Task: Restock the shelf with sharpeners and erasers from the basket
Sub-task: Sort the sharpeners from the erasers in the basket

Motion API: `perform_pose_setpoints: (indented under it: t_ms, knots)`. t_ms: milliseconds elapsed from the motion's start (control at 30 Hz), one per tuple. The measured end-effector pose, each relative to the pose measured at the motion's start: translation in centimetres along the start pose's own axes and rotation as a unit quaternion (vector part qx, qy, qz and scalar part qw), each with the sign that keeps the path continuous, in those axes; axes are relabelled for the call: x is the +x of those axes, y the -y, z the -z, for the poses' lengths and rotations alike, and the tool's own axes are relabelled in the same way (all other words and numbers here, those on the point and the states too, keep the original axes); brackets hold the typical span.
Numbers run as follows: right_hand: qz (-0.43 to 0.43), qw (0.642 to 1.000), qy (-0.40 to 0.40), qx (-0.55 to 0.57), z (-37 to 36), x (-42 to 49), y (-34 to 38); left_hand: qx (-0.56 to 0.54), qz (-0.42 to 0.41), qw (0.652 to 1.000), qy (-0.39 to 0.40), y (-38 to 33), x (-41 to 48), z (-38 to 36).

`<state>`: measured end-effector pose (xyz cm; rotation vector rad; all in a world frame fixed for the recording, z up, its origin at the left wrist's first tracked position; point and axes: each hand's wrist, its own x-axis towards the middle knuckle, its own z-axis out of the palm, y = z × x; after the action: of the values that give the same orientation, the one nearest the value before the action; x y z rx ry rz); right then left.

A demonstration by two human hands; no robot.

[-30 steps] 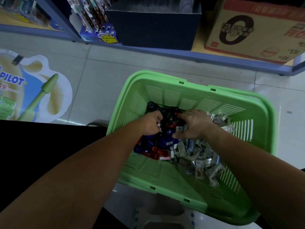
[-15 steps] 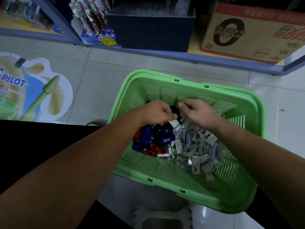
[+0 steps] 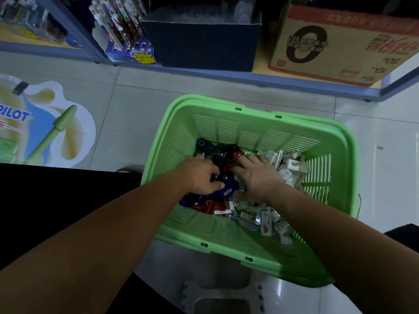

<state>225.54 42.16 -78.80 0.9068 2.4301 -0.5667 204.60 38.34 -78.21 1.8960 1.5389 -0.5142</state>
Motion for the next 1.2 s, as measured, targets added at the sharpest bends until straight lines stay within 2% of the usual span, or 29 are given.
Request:
perform_pose_setpoints:
  t_ms: [67, 167, 300, 467, 600, 733, 800, 900, 967, 1200]
  knots:
    - [-0.007, 1.0, -0.003, 0.017, 0.3, 0.5, 0.0, -0.031, -0.002, 1.0, 0.001, -1.0, 0.1, -0.4]
    - [-0.016, 0.999, 0.016, 0.028, 0.5, 1.1, -0.1, 0.005, -0.002, 1.0, 0.014, -2.7, 0.1, -1.6]
    - [-0.016, 0.999, 0.008, 0.032, 0.2, 1.2, -0.4, 0.031, -0.005, 0.999, -0.034, -3.0, 0.2, -1.5]
    - [-0.023, 0.999, 0.016, -0.03, -0.4, 0.8, 0.1, 0.133, -0.025, 0.988, -0.076, -0.3, 0.0, 1.7]
    - [-0.017, 0.997, 0.042, -0.06, -0.5, 0.6, 0.3, 0.139, 0.003, 0.987, -0.08, 0.3, 0.2, 3.0]
    - [-0.018, 0.999, 0.003, -0.033, -0.5, -0.2, 0.4, 0.154, 0.033, 0.973, -0.17, -0.3, -0.2, 2.9]
    - [-0.002, 1.0, -0.01, -0.016, -0.2, -0.2, 0.1, 0.133, 0.004, 0.972, -0.193, -0.9, -0.6, 2.6]
    - [0.008, 1.0, 0.007, 0.0, 0.5, -0.1, -0.5, 0.039, -0.073, 0.992, -0.09, -2.6, -0.9, 1.1]
    - [0.011, 0.999, 0.028, -0.019, 0.7, -0.2, -0.9, 0.058, -0.076, 0.995, -0.026, -3.2, -0.6, -1.0]
    - [0.015, 0.995, 0.004, -0.097, 0.8, -2.0, -1.5, 0.171, -0.058, 0.982, -0.05, -2.5, -0.7, -1.3]
